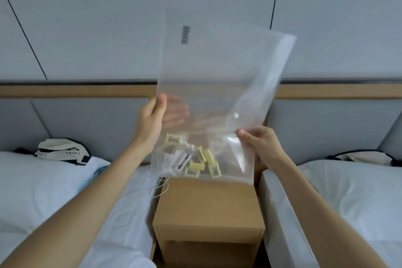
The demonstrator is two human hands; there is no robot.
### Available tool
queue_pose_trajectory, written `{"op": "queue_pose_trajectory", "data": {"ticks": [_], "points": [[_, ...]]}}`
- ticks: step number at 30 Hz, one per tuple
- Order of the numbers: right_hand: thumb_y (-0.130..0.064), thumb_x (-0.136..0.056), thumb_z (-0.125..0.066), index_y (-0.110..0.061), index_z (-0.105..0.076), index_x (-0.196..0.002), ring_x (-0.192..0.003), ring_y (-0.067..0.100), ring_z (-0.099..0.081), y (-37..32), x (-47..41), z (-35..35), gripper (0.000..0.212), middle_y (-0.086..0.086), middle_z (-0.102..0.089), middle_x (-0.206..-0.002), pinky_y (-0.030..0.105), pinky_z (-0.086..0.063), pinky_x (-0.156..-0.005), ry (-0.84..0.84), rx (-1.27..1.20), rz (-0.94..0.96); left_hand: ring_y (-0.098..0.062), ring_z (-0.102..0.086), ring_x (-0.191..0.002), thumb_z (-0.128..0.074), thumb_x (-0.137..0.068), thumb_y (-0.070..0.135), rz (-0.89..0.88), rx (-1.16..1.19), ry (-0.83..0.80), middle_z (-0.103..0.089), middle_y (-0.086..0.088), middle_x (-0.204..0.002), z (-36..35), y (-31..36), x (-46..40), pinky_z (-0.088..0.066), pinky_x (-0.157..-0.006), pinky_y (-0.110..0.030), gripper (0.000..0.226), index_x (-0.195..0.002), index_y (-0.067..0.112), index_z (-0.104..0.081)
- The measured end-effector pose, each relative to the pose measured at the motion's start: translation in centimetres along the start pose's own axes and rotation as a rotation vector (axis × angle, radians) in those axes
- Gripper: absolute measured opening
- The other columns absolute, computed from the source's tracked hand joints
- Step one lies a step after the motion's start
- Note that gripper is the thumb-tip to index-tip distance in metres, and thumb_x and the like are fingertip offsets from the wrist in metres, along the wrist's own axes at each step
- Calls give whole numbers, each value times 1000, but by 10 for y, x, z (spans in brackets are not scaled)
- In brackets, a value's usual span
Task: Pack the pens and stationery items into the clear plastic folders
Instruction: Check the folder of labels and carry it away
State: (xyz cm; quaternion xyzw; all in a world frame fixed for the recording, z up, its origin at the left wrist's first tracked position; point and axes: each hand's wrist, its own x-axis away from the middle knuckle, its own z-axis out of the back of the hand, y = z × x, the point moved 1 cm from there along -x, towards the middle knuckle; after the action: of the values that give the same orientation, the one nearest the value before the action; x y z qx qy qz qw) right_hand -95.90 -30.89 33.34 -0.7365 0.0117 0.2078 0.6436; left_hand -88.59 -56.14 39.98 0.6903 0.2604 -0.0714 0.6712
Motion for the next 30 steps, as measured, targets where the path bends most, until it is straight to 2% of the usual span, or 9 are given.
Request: {"op": "queue_pose_trajectory", "data": {"ticks": [5,8,12,14,17,21,24,27,30], "points": [[-13,-80,-67,0,-70,-85,-73,18,-71,14,1,-12,14,10,-74,-78,26,-56,-67,-20,78,-63,-25,-72,-81,-34,-100,31,114,-81,17,-74,-10,-92,9,-29,-1,-59,-70,-32,35,-101,9,-62],[-6,-84,-65,-5,-71,-82,-71,15,-70,7,2,-10,6,5,-74,-76,24,-55,-65,-19,74,-24,-26,-72,-81,-34,-101,29,69,-66,32,-73,-13,-92,10,-23,0,-59,-70,-33,35,-101,10,-62],[-16,-82,-66,-7,-71,-88,-64,14,-67,-3,-2,-10,11,4,-73,-77,25,-53,-57,59,0,26,-26,-72,-80,-35,-101,30,19,-42,78,-74,-10,-86,3,-14,-7,-59,-69,-33,34,-97,9,-62],[-10,-87,-64,-9,-71,-90,-57,7,-63,5,2,-17,8,2,-73,-75,20,-50,-52,70,0,-26,-24,-72,-79,-37,-101,30,96,-34,89,-74,-11,-87,3,-25,-7,-59,-70,-33,33,-95,9,-62],[-6,-89,-61,-8,-70,-92,-66,12,-69,11,-1,-17,11,8,-74,-82,20,-54,-57,81,-26,-65,-28,-71,-88,-40,-96,37,157,-18,77,-74,-9,-87,7,-38,-2,-58,-79,-36,35,-100,11,-63],[-11,-86,-64,-10,-71,-92,-71,13,-69,9,-1,-7,10,6,-74,-82,26,-57,-64,89,-8,-44,-25,-67,-103,-46,-79,70,171,-65,-90,-71,-7,-108,25,-47,5,-52,-91,-45,61,-119,26,-57],[-22,-76,-70,-11,-72,-90,-72,16,-70,8,-2,-8,19,9,-74,-84,29,-58,-68,82,-61,-43,-18,-61,-113,-42,-52,97,244,-244,-226,-68,4,-115,32,-58,10,-48,-93,-46,90,-121,39,-53],[-40,-65,-80,-17,-76,-85,-75,17,-71,11,-3,-7,31,11,-74,-87,29,-58,-69,70,-77,-34,-18,-57,-118,-41,-46,99,292,-268,-223,-65,4,-121,32,-62,16,-45,-97,-46,93,-116,39,-57],[-38,-61,-79,-18,-77,-79,-73,19,-72,8,-6,-7,27,9,-74,-83,28,-59,-65,72,-176,-40,-25,-56,-117,-46,-51,96,311,-248,-189,-61,-8,-127,33,-64,18,-43,-101,-52,106,-126,22,-58]]}}
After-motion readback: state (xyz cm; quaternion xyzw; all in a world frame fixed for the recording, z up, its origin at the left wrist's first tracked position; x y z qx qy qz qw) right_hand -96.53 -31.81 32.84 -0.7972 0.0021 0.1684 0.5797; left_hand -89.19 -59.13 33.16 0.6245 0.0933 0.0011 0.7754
